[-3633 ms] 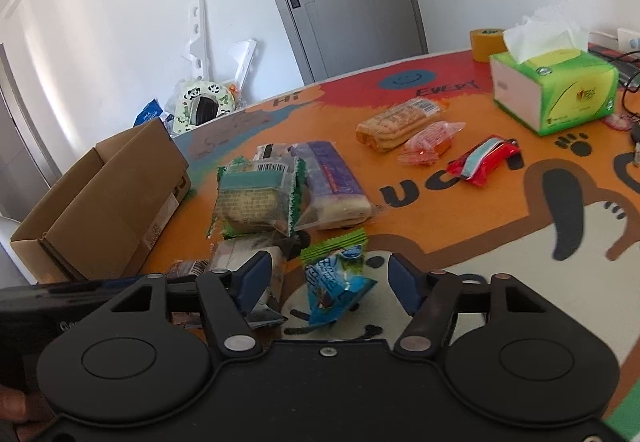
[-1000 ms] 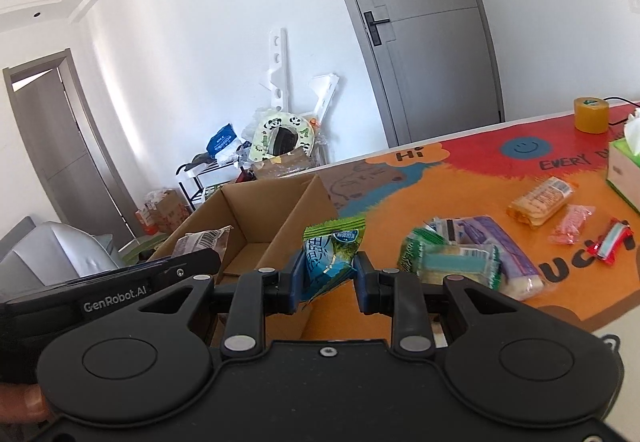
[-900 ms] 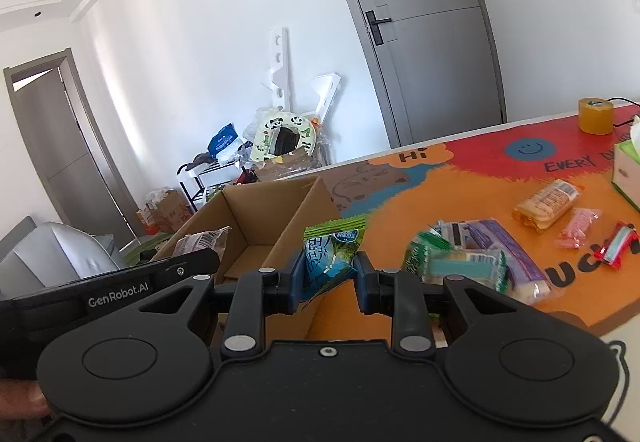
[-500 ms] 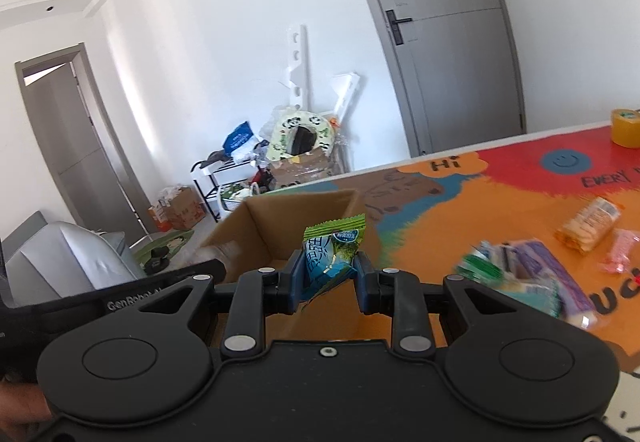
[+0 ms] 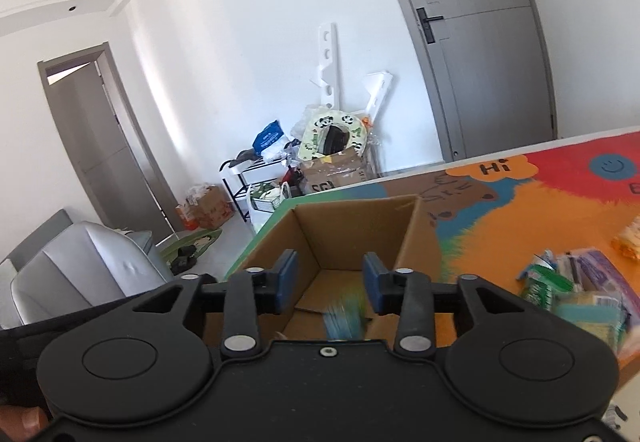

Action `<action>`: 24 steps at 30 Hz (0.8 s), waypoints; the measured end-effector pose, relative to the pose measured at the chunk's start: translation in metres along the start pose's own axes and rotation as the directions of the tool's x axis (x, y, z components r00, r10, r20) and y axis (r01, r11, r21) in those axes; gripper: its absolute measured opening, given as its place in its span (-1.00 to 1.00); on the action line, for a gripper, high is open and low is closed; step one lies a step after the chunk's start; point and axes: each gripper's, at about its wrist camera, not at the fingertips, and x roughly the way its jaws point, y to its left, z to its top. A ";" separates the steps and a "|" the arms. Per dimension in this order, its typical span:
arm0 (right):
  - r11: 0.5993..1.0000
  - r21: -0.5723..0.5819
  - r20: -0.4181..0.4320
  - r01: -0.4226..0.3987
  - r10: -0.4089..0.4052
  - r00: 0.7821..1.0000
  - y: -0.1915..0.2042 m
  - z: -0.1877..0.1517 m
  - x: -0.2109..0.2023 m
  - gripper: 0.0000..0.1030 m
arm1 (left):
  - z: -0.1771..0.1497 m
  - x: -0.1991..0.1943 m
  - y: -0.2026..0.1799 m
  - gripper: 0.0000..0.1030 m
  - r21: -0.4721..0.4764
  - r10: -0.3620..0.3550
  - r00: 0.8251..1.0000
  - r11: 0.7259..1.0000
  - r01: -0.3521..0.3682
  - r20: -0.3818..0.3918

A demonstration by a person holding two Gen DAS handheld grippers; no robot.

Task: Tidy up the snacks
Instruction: 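Carry both snacks over the cardboard box and open both grippers to drop them, then return both tools to the snacks and grasp the white bread pack with the left gripper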

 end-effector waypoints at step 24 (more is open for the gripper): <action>0.966 0.105 0.102 0.236 -0.246 0.964 -0.080 -0.026 -0.097 1.00 | -0.029 -0.025 -0.084 0.82 0.100 -0.138 0.990 0.985 0.140 -0.028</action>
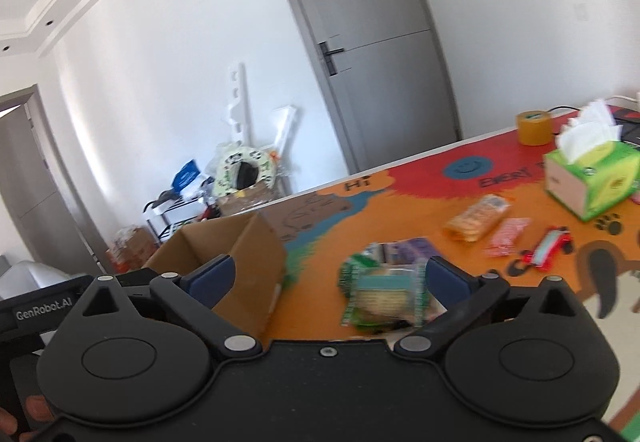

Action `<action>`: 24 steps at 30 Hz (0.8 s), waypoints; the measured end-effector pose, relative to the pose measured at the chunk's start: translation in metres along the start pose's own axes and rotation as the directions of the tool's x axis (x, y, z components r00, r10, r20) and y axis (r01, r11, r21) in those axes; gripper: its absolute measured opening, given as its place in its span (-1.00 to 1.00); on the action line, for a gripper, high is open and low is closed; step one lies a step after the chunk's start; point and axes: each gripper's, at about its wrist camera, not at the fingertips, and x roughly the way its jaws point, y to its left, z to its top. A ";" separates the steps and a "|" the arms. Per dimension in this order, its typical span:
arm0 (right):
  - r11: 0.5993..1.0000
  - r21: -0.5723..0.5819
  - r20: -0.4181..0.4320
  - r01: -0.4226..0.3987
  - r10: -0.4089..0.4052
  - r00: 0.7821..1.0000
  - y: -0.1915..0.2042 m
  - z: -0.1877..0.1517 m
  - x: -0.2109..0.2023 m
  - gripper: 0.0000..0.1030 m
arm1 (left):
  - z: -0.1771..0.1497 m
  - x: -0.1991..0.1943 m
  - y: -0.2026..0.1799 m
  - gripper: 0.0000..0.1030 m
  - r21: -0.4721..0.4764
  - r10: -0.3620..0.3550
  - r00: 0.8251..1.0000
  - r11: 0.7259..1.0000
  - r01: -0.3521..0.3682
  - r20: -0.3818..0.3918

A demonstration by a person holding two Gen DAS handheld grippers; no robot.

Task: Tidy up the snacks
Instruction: 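Return both tools to the snacks and grasp the white bread pack with the left gripper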

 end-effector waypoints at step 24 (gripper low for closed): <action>0.985 0.061 0.019 0.159 -0.161 0.987 -0.094 -0.005 -0.044 1.00 | -0.020 0.021 -0.079 0.84 0.091 -0.124 0.990 0.987 0.130 -0.071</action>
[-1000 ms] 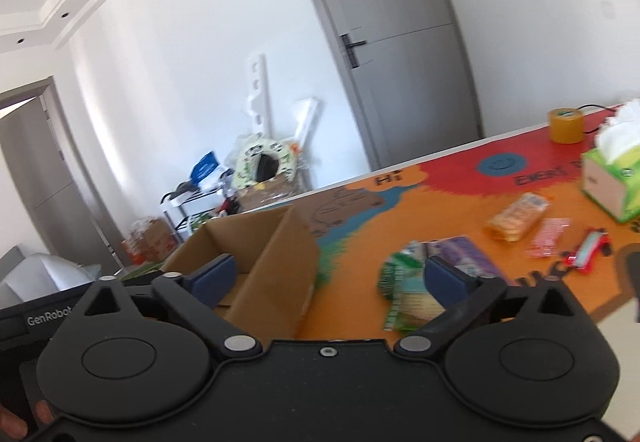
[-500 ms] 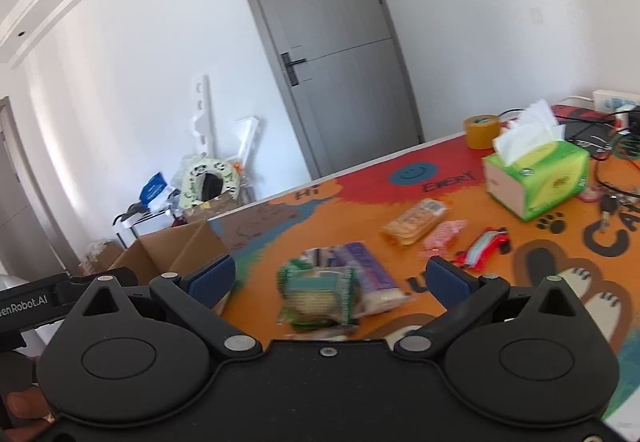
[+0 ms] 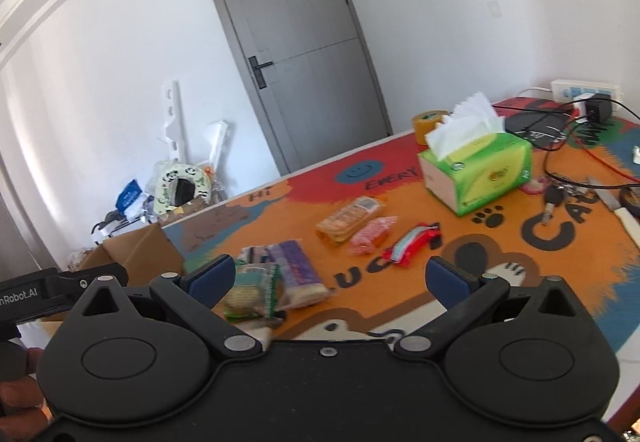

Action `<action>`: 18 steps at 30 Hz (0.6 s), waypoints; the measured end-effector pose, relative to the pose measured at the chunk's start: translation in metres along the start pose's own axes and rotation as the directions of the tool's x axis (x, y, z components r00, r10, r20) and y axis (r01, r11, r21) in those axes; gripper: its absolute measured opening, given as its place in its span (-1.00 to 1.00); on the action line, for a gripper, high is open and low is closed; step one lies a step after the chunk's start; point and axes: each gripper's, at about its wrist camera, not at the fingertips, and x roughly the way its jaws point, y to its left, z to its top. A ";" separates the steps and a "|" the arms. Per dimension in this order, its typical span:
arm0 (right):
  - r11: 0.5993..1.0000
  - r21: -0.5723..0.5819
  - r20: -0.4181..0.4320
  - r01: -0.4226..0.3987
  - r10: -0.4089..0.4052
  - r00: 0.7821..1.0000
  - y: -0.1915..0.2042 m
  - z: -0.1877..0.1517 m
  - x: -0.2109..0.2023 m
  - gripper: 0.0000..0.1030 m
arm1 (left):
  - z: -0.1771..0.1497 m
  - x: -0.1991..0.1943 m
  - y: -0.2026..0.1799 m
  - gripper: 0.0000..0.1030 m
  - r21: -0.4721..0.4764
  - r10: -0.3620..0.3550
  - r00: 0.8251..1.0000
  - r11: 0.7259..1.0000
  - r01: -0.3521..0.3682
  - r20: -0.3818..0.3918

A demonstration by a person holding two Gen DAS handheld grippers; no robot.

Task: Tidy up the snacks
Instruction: 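Return both tools to the snacks and grasp the white bread pack with the left gripper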

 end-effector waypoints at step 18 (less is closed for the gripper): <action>0.999 0.023 -0.067 0.039 -0.038 0.997 -0.040 -0.014 0.021 0.95 | -0.043 0.069 -0.029 0.70 0.025 -0.015 0.987 1.000 0.019 -0.161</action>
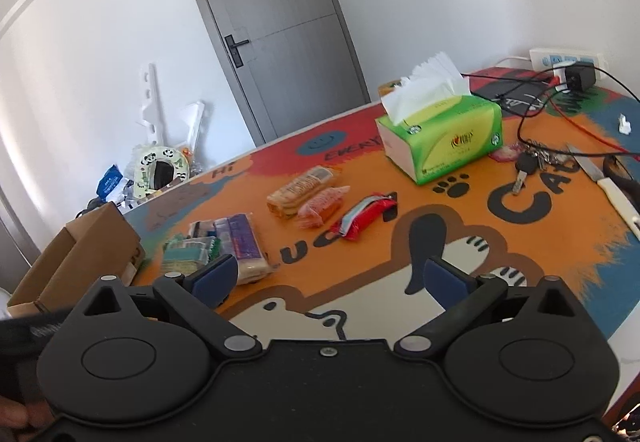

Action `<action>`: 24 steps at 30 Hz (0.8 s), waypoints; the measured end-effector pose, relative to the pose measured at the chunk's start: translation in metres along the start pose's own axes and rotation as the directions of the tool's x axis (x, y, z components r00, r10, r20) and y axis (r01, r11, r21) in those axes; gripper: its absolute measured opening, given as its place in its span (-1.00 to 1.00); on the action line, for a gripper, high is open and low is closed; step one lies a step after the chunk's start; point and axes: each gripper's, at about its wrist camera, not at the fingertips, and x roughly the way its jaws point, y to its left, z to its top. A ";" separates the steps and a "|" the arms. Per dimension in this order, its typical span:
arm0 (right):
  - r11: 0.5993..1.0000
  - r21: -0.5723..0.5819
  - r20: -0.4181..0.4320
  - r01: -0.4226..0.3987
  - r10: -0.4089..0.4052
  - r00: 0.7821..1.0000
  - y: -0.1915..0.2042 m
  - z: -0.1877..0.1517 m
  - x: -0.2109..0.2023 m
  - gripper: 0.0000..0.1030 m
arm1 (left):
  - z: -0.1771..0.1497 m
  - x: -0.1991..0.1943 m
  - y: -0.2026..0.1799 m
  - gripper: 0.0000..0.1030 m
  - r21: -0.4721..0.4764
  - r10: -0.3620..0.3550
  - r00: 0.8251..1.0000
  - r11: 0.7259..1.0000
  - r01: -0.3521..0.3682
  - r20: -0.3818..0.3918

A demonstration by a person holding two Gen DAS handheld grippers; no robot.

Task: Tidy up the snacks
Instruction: 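Return both tools to the snacks and grasp the white bread pack with the left gripper, then grasp the red-wrapped bar with the right gripper while the left holds the bread pack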

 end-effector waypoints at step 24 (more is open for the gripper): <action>0.997 0.069 -0.028 -0.044 0.046 0.999 -0.013 -0.005 0.035 0.86 | 0.006 0.004 -0.003 -0.11 0.016 0.106 0.994 0.994 -0.106 0.013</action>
